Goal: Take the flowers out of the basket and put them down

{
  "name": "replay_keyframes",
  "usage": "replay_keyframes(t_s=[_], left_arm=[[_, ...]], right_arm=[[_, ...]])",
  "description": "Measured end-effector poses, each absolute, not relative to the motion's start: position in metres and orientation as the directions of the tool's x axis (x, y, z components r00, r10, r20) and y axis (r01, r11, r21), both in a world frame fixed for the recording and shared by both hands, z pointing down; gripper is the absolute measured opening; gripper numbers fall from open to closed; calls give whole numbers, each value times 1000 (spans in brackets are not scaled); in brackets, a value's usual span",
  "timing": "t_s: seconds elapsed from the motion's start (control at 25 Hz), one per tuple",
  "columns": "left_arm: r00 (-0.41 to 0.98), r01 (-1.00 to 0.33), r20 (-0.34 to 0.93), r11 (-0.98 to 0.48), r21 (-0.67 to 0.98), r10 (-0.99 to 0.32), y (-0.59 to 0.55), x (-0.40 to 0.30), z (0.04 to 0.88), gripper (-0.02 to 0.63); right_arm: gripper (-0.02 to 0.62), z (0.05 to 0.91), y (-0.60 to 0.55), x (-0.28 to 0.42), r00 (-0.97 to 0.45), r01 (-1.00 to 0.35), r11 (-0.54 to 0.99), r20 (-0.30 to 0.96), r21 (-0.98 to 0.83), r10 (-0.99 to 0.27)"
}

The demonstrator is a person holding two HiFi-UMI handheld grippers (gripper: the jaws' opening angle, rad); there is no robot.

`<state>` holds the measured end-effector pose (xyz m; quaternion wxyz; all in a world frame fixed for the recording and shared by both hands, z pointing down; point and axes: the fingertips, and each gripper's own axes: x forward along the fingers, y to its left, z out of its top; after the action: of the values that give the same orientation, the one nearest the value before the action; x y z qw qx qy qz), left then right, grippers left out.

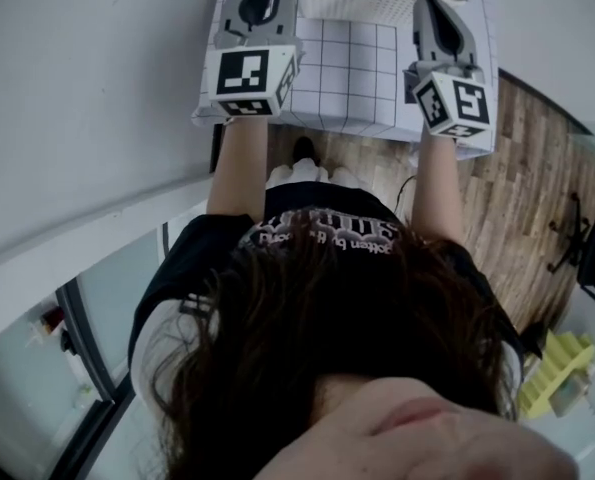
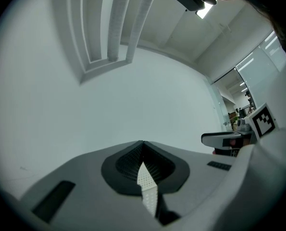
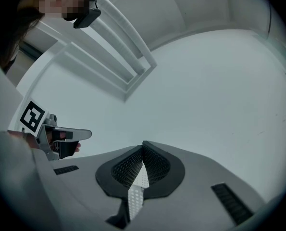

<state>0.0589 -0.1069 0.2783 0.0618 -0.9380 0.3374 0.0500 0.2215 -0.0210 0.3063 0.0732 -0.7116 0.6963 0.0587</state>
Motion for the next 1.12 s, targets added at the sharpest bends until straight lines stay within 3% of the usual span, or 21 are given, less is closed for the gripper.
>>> replay_keyframes(t_s=[1.12], left_arm=[[858,-508,-134,-858,-77,-496,-216,101,268,2]], right_arm=[[23,298,-107,263,161,-986,-165,-124,22,-979]])
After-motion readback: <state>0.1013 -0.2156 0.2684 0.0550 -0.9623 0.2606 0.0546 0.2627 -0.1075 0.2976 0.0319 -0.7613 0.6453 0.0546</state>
